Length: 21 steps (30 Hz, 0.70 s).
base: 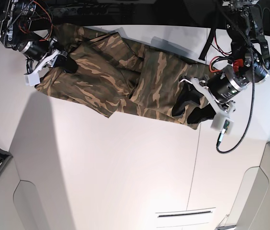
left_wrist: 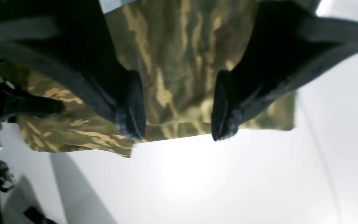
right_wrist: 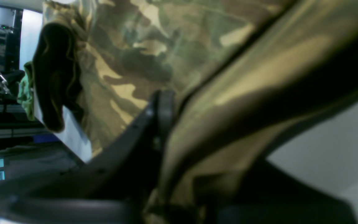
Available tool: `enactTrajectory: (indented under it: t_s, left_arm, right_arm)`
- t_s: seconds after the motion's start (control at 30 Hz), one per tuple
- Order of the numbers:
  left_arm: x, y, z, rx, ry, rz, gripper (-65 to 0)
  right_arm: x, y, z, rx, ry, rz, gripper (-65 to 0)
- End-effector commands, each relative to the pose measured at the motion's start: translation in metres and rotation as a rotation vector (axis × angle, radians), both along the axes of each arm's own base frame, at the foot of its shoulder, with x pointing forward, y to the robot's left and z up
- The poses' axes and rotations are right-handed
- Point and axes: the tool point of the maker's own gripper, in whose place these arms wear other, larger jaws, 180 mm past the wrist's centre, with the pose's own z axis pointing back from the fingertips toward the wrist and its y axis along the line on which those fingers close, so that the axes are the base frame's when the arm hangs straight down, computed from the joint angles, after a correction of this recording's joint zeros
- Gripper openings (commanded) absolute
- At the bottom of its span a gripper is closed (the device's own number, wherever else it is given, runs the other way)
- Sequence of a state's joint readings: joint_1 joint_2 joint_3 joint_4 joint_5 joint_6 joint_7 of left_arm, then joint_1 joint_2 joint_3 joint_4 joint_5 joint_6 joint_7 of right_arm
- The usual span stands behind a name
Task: Fold the T-shirt properly
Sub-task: 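Press the folded end down with the left gripper and release it, then lift the other strip end with the right gripper and fold it over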
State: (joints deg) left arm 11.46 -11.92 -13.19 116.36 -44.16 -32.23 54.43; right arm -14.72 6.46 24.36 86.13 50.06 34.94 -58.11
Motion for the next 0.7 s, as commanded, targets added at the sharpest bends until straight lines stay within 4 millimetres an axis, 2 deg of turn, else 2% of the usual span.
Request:
enactTrajectory:
  t_s: [0.0, 0.1, 0.2, 0.43, 0.57, 0.67]
  left_arm:
    - [0.004, 0.001, 0.014, -0.005, -0.048, -0.014, -27.9]
    - [0.003, 0.008, 0.012, 0.031, -0.044, -0.021, -27.9]
    - [0.002, 0.015, 0.01, 0.072, -0.03, -0.026, -27.9]
    - [-0.006, 0.031, -0.002, 0.131, 0.032, -0.018, -27.9]
    - [-0.016, 0.043, -0.01, 0.138, 0.066, 0.016, -27.9]
    - [-0.028, 0.044, -0.021, 0.137, 0.107, 0.016, -27.9]
  right_arm:
    - [0.002, 0.0, 0.003, 0.0, -0.006, 0.0, -65.0]
    - [0.001, -0.004, 0.001, -0.02, -0.002, 0.005, -65.0]
    - [0.003, -0.017, 0.0, -0.065, -0.002, 0.006, -65.0]
    - [0.017, -0.097, 0.018, -0.223, -0.034, -0.066, -65.0]
    - [0.019, -0.141, 0.034, -0.302, -0.047, -0.097, -65.0]
    - [0.023, -0.17, 0.05, -0.351, -0.068, -0.119, -65.0]
